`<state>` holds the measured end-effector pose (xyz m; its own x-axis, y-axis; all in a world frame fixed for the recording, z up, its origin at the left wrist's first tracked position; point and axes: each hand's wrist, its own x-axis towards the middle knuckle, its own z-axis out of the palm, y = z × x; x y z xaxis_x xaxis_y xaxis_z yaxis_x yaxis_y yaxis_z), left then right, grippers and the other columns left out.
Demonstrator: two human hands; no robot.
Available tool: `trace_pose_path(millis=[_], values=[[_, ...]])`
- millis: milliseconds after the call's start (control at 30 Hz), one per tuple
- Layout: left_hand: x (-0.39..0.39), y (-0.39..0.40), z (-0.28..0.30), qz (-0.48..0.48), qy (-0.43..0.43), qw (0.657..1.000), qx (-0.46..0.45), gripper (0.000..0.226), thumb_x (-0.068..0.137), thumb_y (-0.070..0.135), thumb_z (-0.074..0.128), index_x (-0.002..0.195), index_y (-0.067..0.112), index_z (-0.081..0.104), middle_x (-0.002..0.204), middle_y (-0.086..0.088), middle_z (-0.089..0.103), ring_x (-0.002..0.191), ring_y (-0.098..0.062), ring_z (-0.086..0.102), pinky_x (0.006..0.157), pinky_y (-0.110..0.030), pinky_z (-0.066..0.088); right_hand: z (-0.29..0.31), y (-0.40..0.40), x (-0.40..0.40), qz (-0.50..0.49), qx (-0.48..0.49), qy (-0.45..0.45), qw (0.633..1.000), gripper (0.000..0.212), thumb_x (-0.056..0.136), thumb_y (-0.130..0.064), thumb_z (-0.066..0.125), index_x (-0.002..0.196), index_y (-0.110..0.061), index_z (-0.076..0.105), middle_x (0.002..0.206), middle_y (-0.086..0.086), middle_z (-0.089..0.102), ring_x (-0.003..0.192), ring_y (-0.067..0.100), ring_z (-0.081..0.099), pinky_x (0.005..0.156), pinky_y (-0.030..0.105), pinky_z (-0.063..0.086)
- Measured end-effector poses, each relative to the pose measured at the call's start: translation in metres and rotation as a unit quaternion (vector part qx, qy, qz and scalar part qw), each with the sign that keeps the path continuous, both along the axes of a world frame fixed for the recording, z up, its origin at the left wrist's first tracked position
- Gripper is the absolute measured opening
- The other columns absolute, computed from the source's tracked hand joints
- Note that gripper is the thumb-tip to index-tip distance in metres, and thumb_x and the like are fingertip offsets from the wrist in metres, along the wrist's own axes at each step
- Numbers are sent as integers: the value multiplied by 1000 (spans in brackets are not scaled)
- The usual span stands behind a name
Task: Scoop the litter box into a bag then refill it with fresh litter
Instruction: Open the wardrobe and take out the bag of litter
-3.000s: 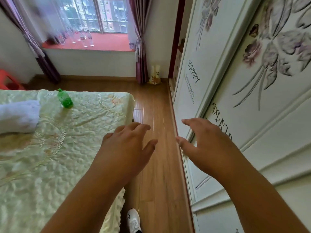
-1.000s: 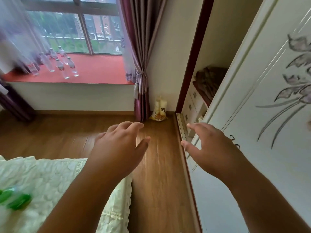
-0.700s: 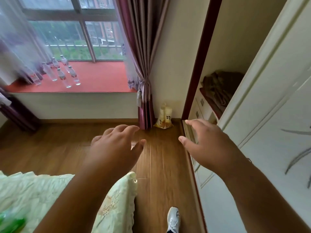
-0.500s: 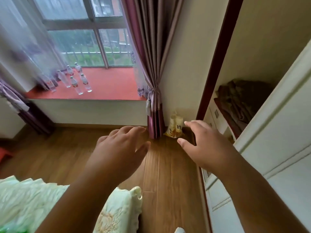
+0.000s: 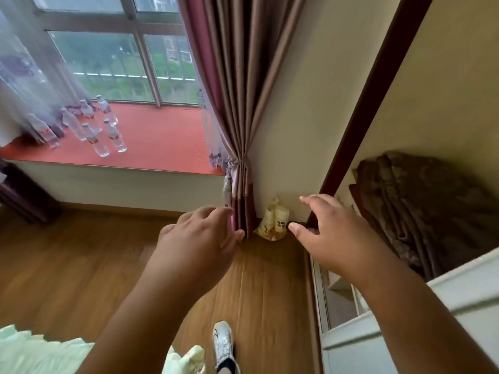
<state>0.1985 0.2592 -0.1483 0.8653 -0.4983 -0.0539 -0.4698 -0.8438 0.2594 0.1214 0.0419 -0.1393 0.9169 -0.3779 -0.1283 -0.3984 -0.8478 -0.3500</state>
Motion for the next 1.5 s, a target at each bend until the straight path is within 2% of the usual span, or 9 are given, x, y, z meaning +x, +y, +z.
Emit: trace_pose_path(millis=[367, 600, 800, 933, 1200, 1300, 1367, 1433, 1500], values=[[205, -134, 1, -126, 7, 992, -14, 57, 95, 67, 33, 147, 45, 36, 155, 12, 42, 142, -17, 41, 111, -43, 38, 10, -84, 135, -138, -10, -15, 990, 62, 98, -53, 52, 154, -33, 34, 160, -12, 31, 145, 14, 34, 113, 36, 35], [272, -200, -21, -154, 31, 987, -21, 57, 92, 68, 35, 142, 43, 45, 147, 11, 51, 136, -20, 47, 107, -47, 44, -11, -139, 188, -160, 6, 17, 987, 62, 97, -53, 53, 153, -32, 36, 159, -11, 34, 143, 14, 38, 110, 35, 37], [325, -255, -44, -133, 50, 990, 0, 55, 92, 66, 39, 141, 42, 46, 140, 12, 56, 133, -20, 51, 106, -49, 45, -35, -211, 258, -127, 16, 5, 992, 62, 97, -53, 54, 152, -30, 38, 158, -8, 37, 143, 19, 39, 113, 43, 40], [360, -291, -62, -98, 58, 994, 2, 51, 95, 61, 44, 141, 41, 48, 142, 10, 55, 134, -20, 51, 107, -42, 46, -54, -261, 314, -69, 44, 16, 997, 64, 98, -55, 52, 154, -31, 34, 159, -5, 36, 141, 20, 42, 111, 41, 41], [427, -348, -127, -30, 154, 988, 5, 45, 97, 43, 55, 140, 29, 56, 137, 2, 61, 128, -18, 56, 108, -39, 46, -129, -329, 410, -11, 82, 84, 993, 62, 98, -53, 54, 152, -28, 37, 155, -1, 41, 135, 22, 47, 108, 45, 45], [456, -370, -171, -26, 197, 980, 25, 44, 97, 50, 54, 134, 30, 60, 127, -2, 66, 123, -22, 59, 106, -38, 47, -174, -343, 443, 1, 92, 105, 990, 60, 98, -51, 55, 151, -26, 39, 155, 0, 43, 137, 23, 46, 110, 44, 43], [473, -381, -209, -44, 210, 975, 49, 46, 93, 61, 46, 124, 31, 62, 115, 0, 71, 111, -21, 67, 102, -42, 50, -211, -351, 463, 3, 100, 117, 988, 59, 99, -49, 55, 150, -25, 40, 154, 1, 43, 138, 23, 45, 111, 43, 42], [487, -390, -246, -41, 256, 963, 73, 39, 94, 57, 47, 119, 31, 63, 104, -1, 74, 89, -18, 74, 92, -41, 56, -251, -357, 478, -7, 115, 134, 984, 56, 98, -48, 55, 148, -25, 42, 153, 2, 44, 137, 24, 46, 111, 42, 42], [498, -397, -285, -20, 290, 955, 53, 38, 88, 57, 49, 115, 35, 62, 100, -2, 74, 82, -21, 74, 83, -41, 60, -292, -358, 487, -27, 143, 153, 977, 54, 97, -44, 56, 146, -25, 45, 150, 4, 47, 133, 24, 49, 107, 41, 44]])
